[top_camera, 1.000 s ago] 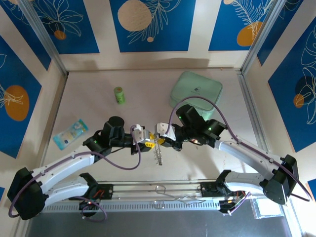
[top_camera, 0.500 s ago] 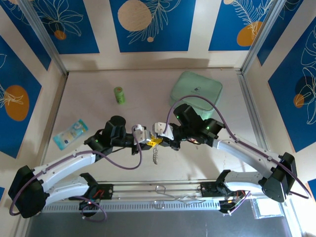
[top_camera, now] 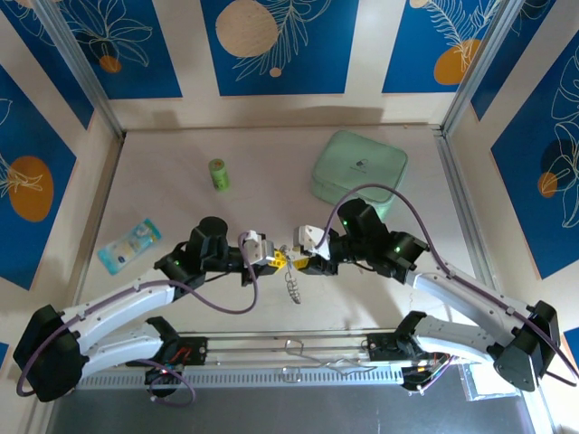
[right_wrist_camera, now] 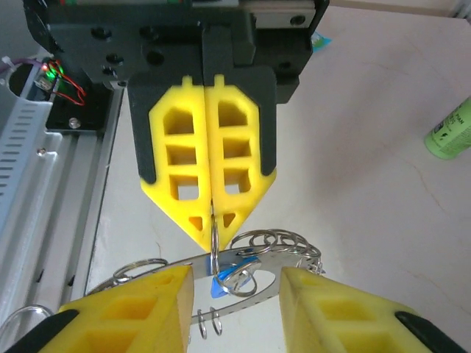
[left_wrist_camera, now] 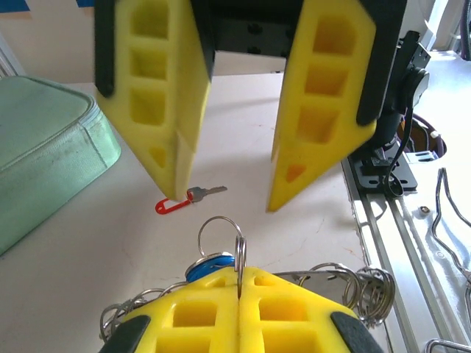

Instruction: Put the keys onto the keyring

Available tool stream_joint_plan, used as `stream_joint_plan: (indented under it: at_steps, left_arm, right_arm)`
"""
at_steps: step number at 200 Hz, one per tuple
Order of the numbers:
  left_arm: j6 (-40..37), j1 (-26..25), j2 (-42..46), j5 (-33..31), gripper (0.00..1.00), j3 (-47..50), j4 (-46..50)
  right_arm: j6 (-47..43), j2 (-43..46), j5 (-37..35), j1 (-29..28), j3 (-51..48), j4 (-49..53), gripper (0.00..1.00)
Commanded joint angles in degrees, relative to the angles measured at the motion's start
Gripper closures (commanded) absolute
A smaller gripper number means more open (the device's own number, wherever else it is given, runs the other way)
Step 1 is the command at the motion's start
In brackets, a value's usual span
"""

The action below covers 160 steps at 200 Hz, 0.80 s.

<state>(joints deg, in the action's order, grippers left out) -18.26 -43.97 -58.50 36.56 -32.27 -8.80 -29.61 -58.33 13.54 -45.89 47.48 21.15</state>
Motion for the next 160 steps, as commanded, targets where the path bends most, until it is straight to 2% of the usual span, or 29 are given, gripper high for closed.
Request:
stream_joint_plan:
  at_steps: [1, 33, 60, 81, 124, 160]
  left_arm:
    - [2.1, -0.5, 1.2, 2.1, 1.00, 0.9, -5.8]
    - [2.1, -0.6, 0.9, 2.6, 1.00, 0.9, -5.8]
    - [2.1, -0.5, 0.8, 2.6, 1.00, 0.6, -5.4]
    - [2.3, -0.6, 1.0, 2.5, 1.00, 0.6, -5.5]
    - [3.9, -0.6, 1.8, 1.2, 1.00, 0.7, -5.9]
    - [6.4, -0.6, 2.0, 0.0, 1.00, 1.3, -8.7]
  right_arm:
    - [-2.6, 1.3, -3.6, -1.1, -2.1, -3.6, 0.64]
    - [-7.0, 1.6, -7.6, -2.5, -3.3, -4.9, 0.65]
    - [-8.7, 1.5, -9.8, -3.6, -3.4, -5.1, 0.72]
    - [-9.4, 1.9, -10.8, -4.1, -3.5, -4.4, 0.73]
    - [-11.1, 3.2, -12.8, -5.9, -3.7, -2.8, 0.81]
    - [-12.7, 3.2, -14.3, -7.6, -4.1, -2.2, 0.93]
